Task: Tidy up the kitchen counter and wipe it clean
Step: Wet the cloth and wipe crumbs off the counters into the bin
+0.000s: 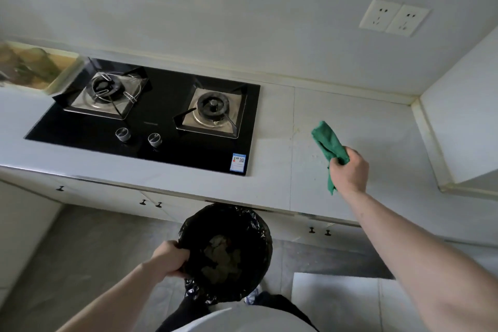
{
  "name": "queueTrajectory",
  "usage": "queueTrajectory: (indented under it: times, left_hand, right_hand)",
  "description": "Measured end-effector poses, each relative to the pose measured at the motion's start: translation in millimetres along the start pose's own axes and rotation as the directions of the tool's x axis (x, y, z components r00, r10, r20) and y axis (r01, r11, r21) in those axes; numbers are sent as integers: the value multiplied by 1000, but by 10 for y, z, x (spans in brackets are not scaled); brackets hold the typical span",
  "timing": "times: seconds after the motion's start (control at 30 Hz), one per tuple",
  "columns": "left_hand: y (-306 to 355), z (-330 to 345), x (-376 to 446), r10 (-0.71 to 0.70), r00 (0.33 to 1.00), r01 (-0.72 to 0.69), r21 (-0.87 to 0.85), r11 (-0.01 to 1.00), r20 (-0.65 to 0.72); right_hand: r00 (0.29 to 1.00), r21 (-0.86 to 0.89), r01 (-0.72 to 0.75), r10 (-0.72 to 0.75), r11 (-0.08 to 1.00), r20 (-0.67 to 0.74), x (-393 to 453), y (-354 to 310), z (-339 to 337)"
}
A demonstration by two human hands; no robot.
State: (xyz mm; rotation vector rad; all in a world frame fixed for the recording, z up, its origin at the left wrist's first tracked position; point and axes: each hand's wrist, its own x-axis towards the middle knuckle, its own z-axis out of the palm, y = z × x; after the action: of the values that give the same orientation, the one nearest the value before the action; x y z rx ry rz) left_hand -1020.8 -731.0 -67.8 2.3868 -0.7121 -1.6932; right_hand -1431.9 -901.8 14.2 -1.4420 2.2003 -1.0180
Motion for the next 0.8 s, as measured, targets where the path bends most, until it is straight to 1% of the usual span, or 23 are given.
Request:
queueTrajectory:
  times: [0.1, 0.2, 0.27, 0.33, 0.4, 0.47, 0.53, 0.63, 0.8]
  left_hand:
    - [-25, 146, -1, -15, 1000, 14, -24, 1000, -26]
    - [-33, 299, -16, -25, 998, 23, -45, 999, -51]
    - [-46, 388, -27, -42, 997, 38, -74, 997, -63]
    - [-54, 445, -45, -52, 996, 46, -91, 995, -71]
    - [-70, 514, -38, -64, 993, 55, -99, 994, -94]
    - [-80, 572, -49, -77, 992, 65, -119, 991, -102]
    - [-86, 621, -45, -86, 991, 72, -135, 988, -106]
    - [-90, 656, -56, -99, 989, 83, -146, 986, -110]
    - [-78, 731, -108, -97, 989, 77, -170, 982, -112]
  right_hand:
    - [996, -150, 49, -36, 988, 86, 281, 349, 77]
    - [979, -297, 57, 5, 953, 206, 462, 628, 245]
    - [959, -348, 83, 20, 934, 281, 518, 737, 366]
    - [915, -390, 144, 27, 910, 402, 534, 795, 480]
    - [856, -461, 219, 57, 860, 513, 570, 814, 566]
    - [824, -527, 287, 75, 800, 562, 587, 822, 615]
    - [816, -548, 315, 74, 775, 573, 600, 823, 658]
    - [822, -514, 307, 49, 801, 567, 493, 851, 730]
    - [787, -450, 375, -21, 810, 617, 39, 708, 778]
